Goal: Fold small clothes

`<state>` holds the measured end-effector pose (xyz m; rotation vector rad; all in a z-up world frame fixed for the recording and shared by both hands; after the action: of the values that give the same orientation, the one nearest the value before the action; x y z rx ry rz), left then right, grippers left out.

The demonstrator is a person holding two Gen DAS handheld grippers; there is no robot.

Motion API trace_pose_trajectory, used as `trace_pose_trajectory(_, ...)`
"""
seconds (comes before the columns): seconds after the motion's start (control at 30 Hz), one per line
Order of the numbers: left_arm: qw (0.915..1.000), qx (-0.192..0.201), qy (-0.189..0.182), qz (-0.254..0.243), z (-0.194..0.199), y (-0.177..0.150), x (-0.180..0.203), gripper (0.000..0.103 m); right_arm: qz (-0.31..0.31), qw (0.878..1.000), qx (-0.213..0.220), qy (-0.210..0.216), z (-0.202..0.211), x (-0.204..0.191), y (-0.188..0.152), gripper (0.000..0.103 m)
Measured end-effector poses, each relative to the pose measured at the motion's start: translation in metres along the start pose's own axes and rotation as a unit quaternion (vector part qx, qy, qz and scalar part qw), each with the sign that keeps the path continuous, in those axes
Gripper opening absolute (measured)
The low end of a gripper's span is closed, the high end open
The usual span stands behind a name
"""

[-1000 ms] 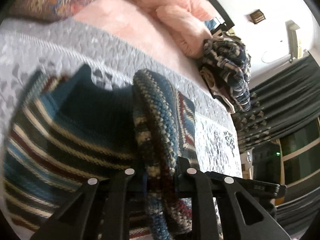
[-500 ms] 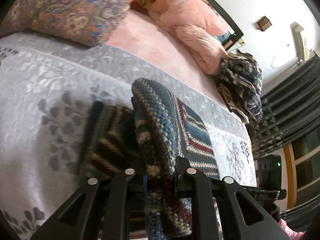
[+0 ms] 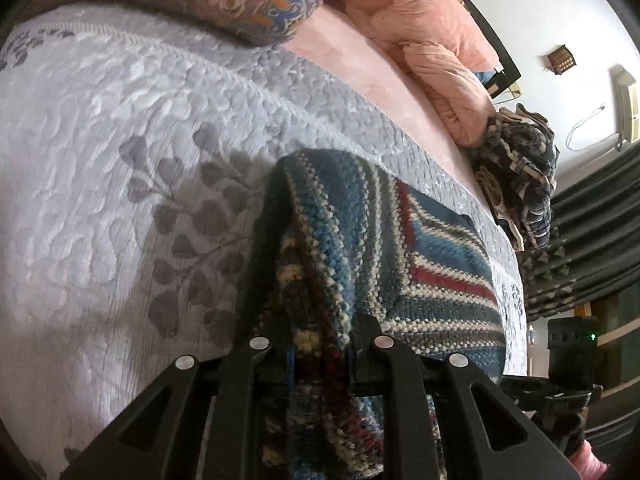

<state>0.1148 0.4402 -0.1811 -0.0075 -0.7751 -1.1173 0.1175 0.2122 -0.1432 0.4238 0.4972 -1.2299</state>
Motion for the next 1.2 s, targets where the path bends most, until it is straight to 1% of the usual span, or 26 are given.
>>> trace_pose_trajectory(0.17, 0.9999, -0.007, 0.002, -0.010, -0.001, 0.001, 0.001, 0.020, -0.001, 1.000, -0.002, -0.006, -0.012, 0.000, 0.002, 0.059)
trace_pose_trajectory(0.23, 0.9998, -0.013, 0.009, -0.009, 0.003, 0.001, 0.003, 0.025, -0.002, 1.000, -0.001, -0.005, -0.012, -0.001, 0.002, 0.059)
trace_pose_trajectory(0.3, 0.9997, -0.010, 0.020, -0.012, 0.013, 0.001, 0.006, 0.027, -0.003, 1.000, 0.003, -0.001, -0.006, 0.000, -0.001, 0.059)
trace_pose_trajectory(0.37, 0.9992, -0.001, 0.030, -0.027, 0.032, -0.002, 0.014, 0.029, -0.005, 1.000, 0.007, 0.007, 0.002, 0.002, -0.006, 0.059)
trace_pose_trajectory(0.43, 0.9983, 0.005, 0.040, -0.043, 0.051, -0.008, 0.021, 0.038, -0.008, 1.000, 0.010, 0.013, 0.009, 0.003, -0.011, 0.063)
trace_pose_trajectory(0.47, 0.9978, 0.007, 0.040, -0.052, 0.060, -0.013, 0.027, 0.039, -0.009, 1.000, 0.010, 0.015, 0.012, 0.005, -0.015, 0.064)
trace_pose_trajectory(0.53, 0.9966, 0.001, 0.045, -0.068, 0.078, -0.028, 0.040, 0.047, -0.010, 1.000, 0.009, 0.016, 0.017, 0.007, -0.023, 0.065)
trace_pose_trajectory(0.67, 0.9964, -0.002, 0.029, -0.080, 0.096, -0.051, 0.062, 0.053, -0.013, 1.000, 0.001, 0.025, 0.017, 0.009, -0.037, 0.066)
trace_pose_trajectory(0.7, 0.9966, -0.006, 0.026, -0.078, 0.097, -0.057, 0.066, 0.056, -0.014, 1.000, 0.000, 0.025, 0.016, 0.009, -0.039, 0.067)
trace_pose_trajectory(0.73, 0.9970, -0.009, 0.023, -0.074, 0.096, -0.060, 0.068, 0.057, -0.015, 1.000, -0.002, 0.023, 0.015, 0.011, -0.042, 0.067)
trace_pose_trajectory(0.8, 0.9976, -0.017, 0.012, -0.066, 0.093, -0.066, 0.071, 0.057, -0.024, 0.999, -0.006, 0.024, 0.010, 0.014, -0.046, 0.068)
trace_pose_trajectory(0.9, 0.9973, -0.028, 0.008, -0.068, 0.084, -0.075, 0.075, 0.057, -0.047, 0.998, -0.011, 0.042, 0.001, 0.020, -0.052, 0.069)
trace_pose_trajectory(0.93, 0.9970, -0.035, 0.009, -0.068, 0.080, -0.077, 0.075, 0.057, -0.051, 0.998, -0.012, 0.044, -0.002, 0.021, -0.052, 0.069)
trace_pose_trajectory(0.97, 0.9964, -0.045, 0.019, -0.070, 0.073, -0.080, 0.074, 0.057, -0.055, 0.997, -0.016, 0.043, -0.006, 0.021, -0.052, 0.069)
trace_pose_trajectory(1.03, 0.9960, -0.052, 0.027, -0.067, 0.064, -0.082, 0.071, 0.055, -0.065, 0.996, -0.025, 0.050, -0.017, 0.022, -0.054, 0.066)
trace_pose_trajectory(1.07, 0.9961, -0.056, 0.026, -0.062, 0.060, -0.083, 0.069, 0.054, -0.071, 0.995, -0.031, 0.058, -0.022, 0.021, -0.055, 0.062)
trace_pose_trajectory(1.1, 0.9965, -0.062, 0.019, -0.053, 0.056, -0.082, 0.064, 0.048, -0.074, 0.995, -0.033, 0.060, -0.024, 0.021, -0.056, 0.057)
trace_pose_trajectory(1.13, 0.9965, -0.065, 0.019, -0.048, 0.053, -0.082, 0.061, 0.033, -0.072, 0.995, -0.033, 0.057, -0.025, 0.021, -0.056, 0.053)
trace_pose_trajectory(1.17, 0.9964, -0.072, 0.019, -0.040, 0.050, -0.082, 0.055, 0.025, -0.069, 0.996, -0.034, 0.054, -0.026, 0.021, -0.055, 0.045)
trace_pose_trajectory(1.2, 0.9959, -0.087, 0.007, -0.022, 0.046, -0.082, 0.047, 0.014, -0.066, 0.996, -0.036, 0.050, -0.024, 0.020, -0.056, 0.033)
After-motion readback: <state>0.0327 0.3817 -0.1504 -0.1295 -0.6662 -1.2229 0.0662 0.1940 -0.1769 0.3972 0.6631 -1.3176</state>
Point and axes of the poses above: each gripper's, at about its wrist camera, not at the fingertips, and z roughly against the way its jaws point, x to its right, y to its top, the point moved 7 cm from there along -z, roughly the way its jaws point, and after that the axes turned 1 degree about y, right-handed, at the moved point
